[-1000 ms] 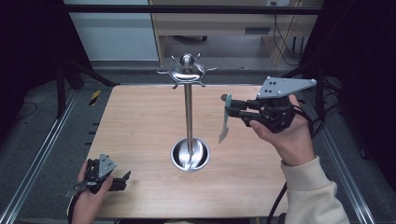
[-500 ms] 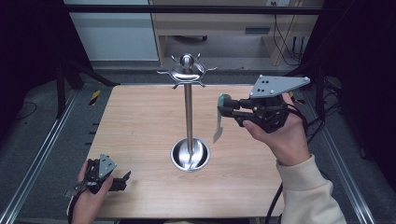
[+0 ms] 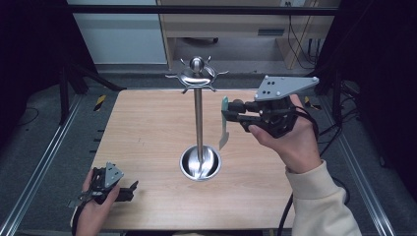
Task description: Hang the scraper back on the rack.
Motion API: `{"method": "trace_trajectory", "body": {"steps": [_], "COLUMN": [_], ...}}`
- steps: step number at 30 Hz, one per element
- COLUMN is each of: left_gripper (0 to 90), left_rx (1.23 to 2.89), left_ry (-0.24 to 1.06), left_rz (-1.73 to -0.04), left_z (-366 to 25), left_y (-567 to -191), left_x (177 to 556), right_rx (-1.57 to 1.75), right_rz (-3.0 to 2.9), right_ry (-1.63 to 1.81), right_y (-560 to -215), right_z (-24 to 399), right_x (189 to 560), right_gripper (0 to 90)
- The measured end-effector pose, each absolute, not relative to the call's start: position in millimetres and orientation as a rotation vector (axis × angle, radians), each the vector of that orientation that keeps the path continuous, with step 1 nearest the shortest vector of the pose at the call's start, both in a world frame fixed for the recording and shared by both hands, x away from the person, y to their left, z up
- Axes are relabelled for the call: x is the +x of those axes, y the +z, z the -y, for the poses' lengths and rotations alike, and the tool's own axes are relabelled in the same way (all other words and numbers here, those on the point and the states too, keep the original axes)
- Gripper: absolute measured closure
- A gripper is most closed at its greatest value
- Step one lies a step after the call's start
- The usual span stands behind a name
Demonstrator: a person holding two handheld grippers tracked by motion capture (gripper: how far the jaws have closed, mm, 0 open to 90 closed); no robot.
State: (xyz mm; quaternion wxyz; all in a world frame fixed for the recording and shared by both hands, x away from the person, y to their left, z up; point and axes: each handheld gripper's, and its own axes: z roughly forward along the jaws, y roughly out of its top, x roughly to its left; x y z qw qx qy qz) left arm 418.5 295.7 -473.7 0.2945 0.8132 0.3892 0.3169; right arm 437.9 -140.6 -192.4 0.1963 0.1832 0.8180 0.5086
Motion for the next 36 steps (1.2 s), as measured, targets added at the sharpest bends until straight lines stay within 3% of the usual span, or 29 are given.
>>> {"method": "trace_trajectory", "body": {"steps": [36], "left_gripper": [2.8], "left_rx": [2.171], "left_ry": [0.839], "left_rz": [-1.03], "left_z": [-295], "left_y": [-474], "left_x": [419], "right_rx": [0.582], "right_rz": [-2.34], "right_ry": [1.374], "right_y": [-183], "right_z": [122], "right_x": [457], "right_gripper": [74.7]}}
